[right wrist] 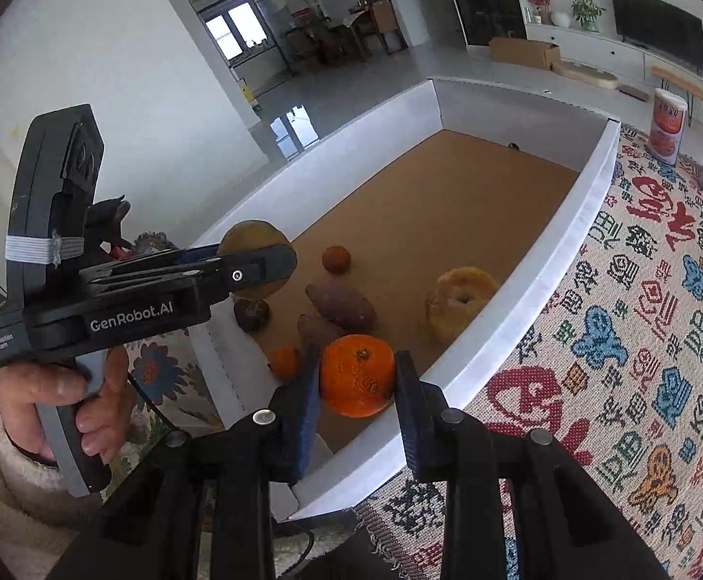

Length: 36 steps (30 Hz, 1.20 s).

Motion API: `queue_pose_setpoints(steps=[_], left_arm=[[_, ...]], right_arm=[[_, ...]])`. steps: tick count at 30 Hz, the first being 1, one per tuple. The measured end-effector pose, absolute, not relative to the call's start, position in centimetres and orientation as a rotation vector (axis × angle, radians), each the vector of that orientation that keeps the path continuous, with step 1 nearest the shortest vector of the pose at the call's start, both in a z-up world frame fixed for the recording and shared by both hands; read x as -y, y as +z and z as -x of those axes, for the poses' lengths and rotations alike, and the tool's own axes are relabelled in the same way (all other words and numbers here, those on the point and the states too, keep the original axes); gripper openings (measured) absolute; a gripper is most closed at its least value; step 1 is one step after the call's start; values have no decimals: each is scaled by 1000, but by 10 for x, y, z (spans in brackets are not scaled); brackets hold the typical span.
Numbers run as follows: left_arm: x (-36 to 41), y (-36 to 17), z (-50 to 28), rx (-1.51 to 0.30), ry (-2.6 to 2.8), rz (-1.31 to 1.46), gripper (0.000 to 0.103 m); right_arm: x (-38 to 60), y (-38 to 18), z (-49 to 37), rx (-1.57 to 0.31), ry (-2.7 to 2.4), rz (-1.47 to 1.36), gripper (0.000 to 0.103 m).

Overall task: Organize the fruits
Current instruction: 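Drop the brown fruit and mandarin into the white box, opening both grippers, then move both grippers back over the table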

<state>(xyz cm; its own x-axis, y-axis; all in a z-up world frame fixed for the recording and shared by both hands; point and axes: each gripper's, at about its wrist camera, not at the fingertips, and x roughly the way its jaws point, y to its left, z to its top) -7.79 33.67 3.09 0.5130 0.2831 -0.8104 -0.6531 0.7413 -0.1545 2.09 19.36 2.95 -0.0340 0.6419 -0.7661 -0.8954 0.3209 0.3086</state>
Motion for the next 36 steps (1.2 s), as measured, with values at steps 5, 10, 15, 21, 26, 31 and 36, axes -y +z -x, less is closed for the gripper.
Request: queue_pose_setpoints(steps=[5,10,15,21,26,31,36], left_arm=[[-352,8,83,-902,705,465,51],[-337,41,70,-771,707,394,80],[-283,79,38,-641,549,343,89],[-173,54,-29,-711,214,263,96],[-102,-23,-100,-828,107,168,96],[-82,-62,-146,-846,146,166,96],[-75,-76,-169,-847,187,132,96]], right_arm=[[-218,6,-17,-1056,1200,410,36],[-197,38,-33,-984,1216,298,56],[-140,96,-56,-754,1147,195,72],[-38,58,-127,-695,797,105,91],[64,-42,-184,-815,364,186,91],[135,-79,-201,-868,180,112,90],[147,-73,-208,-837,138,78,91]])
